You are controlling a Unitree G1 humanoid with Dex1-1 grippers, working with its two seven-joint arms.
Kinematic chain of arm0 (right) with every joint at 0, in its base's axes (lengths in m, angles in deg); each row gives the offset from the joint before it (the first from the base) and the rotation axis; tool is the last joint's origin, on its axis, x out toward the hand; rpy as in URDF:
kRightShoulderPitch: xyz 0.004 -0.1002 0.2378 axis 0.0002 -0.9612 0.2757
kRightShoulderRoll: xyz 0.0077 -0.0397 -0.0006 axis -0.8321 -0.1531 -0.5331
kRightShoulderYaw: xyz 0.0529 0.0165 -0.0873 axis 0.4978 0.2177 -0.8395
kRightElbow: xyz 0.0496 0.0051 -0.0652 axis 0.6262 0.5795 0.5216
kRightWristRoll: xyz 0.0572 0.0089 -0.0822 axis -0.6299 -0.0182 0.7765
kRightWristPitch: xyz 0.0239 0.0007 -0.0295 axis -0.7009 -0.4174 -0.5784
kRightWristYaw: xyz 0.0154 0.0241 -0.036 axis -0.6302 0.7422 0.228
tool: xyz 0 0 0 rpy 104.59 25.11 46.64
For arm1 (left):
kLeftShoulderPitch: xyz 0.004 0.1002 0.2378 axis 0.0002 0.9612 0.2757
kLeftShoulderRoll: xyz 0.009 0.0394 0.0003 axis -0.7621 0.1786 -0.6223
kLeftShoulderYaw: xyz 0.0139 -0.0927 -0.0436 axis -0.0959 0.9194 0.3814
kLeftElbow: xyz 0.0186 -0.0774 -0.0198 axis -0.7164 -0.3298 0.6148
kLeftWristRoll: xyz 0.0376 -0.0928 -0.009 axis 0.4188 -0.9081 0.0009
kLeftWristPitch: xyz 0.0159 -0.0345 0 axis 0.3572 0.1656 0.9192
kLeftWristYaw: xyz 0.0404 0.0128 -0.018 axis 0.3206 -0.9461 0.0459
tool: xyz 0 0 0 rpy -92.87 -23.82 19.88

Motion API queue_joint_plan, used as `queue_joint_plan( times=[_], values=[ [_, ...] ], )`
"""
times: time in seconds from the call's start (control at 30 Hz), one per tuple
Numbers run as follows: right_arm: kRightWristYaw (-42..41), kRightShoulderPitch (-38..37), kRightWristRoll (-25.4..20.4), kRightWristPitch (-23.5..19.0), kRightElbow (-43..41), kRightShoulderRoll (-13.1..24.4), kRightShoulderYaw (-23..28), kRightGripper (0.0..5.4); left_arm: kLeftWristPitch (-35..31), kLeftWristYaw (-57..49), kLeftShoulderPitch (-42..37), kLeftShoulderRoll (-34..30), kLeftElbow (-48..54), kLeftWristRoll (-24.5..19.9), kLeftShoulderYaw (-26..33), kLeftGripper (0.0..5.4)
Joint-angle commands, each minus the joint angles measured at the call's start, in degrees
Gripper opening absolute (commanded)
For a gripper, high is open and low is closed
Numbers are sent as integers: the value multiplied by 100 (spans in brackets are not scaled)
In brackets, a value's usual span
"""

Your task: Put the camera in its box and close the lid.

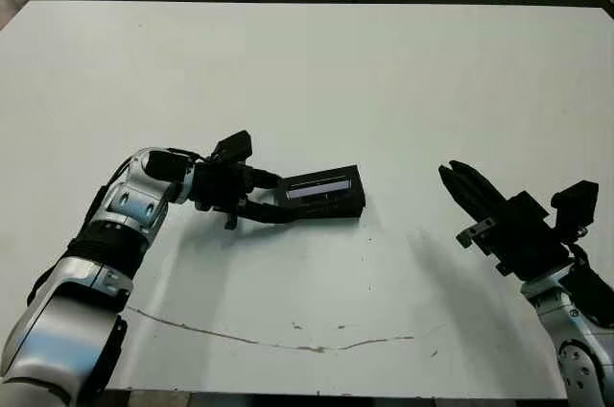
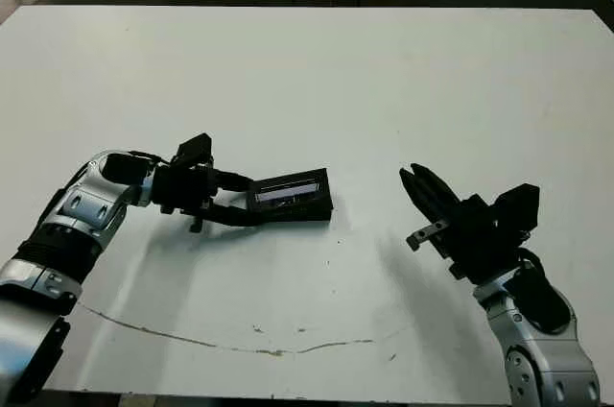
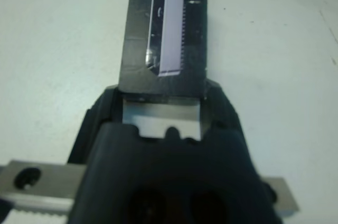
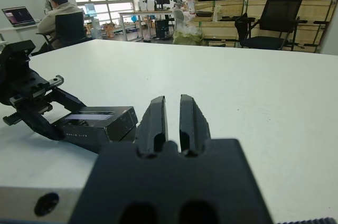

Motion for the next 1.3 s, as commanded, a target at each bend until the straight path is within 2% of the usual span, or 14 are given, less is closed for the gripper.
queue_joint_plan(
  times=[0.03, 0.23, 0.37, 0.57, 0.93, 1.17, 1.27, 1.3],
  values=[
    [41, -56, 53, -43, 90, 8, 8, 0, -31, -199, 53, 160, 83, 166, -158, 193],
    [117, -113, -45, -218, -106, 32, 10, 0, -146, -242, -12, 223, 228, 191, -169, 193],
    [51, -107, -71, -129, -18, 12, 21, 0, -139, -323, -66, 274, 321, 236, -197, 193],
    [132, -146, -81, -231, -142, 17, 20, 0, -246, -357, -136, 447, 254, 210, -167, 193],
    [50, -117, 50, 49, 135, -20, -13, 0, -274, -521, -205, 453, 458, 470, -258, 193],
    [54, -124, -8, 9, 154, -61, 5, 0, -490, -427, -320, 437, 502, 599, -381, 193],
    [10, -129, -62, 57, 145, -96, 14, 0, -283, -197, -423, 366, 365, 693, -537, 253],
    [90, -149, -74, -48, 36, -99, 10, 0, -209, -172, -430, 336, 341, 729, -575, 280]
  ],
)
